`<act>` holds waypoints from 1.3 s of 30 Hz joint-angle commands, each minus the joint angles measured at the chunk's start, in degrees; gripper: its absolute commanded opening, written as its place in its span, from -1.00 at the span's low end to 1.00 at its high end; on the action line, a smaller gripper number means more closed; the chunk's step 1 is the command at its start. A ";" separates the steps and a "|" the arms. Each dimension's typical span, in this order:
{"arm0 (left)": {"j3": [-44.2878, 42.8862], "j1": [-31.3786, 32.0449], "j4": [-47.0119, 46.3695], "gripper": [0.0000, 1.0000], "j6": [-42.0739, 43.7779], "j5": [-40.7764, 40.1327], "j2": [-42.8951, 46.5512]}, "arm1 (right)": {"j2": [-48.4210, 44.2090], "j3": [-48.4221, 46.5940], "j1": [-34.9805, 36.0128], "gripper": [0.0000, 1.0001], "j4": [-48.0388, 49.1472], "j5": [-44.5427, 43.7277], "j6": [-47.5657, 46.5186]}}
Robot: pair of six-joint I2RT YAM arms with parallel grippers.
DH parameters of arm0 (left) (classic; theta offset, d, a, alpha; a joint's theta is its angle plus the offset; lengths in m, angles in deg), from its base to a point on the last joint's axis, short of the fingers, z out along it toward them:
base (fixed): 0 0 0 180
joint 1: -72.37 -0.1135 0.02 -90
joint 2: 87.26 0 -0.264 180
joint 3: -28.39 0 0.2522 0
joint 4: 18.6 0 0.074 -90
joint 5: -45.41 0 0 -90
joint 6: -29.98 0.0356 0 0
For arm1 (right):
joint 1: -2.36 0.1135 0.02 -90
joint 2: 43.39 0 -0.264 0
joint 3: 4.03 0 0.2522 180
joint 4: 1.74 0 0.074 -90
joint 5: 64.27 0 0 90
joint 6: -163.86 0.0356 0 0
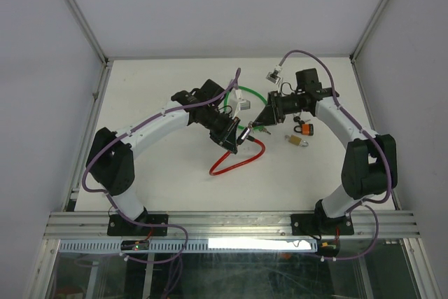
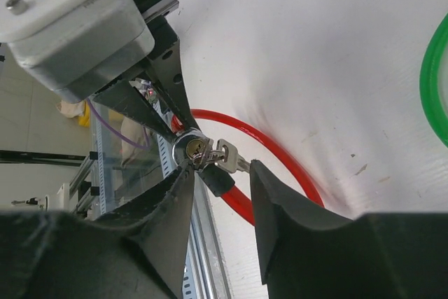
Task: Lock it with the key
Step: Lock the lock.
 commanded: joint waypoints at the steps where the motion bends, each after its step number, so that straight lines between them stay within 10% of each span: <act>1: -0.61 0.43 1.85 -1.00 1.84 -1.87 -1.15 | 0.11 -3.05 1.15 -0.21 1.99 -0.14 1.79; 12: -0.61 0.70 1.79 -1.00 1.80 -1.74 -0.99 | 0.06 -2.96 1.28 -0.28 4.61 1.51 4.35; 25: -0.53 0.87 2.01 -1.00 2.01 -1.70 -0.79 | 1.57 -4.41 1.29 -0.85 -1.48 3.68 -5.54; 31: -0.50 0.84 1.99 -1.00 2.64 -1.39 -0.79 | 0.54 -5.58 1.22 -1.00 -11.51 7.84 -29.00; 39: -1.00 0.82 2.21 -1.00 3.34 -0.43 -1.48 | 5.88 -11.80 1.26 -1.00 -52.89 8.39 -103.22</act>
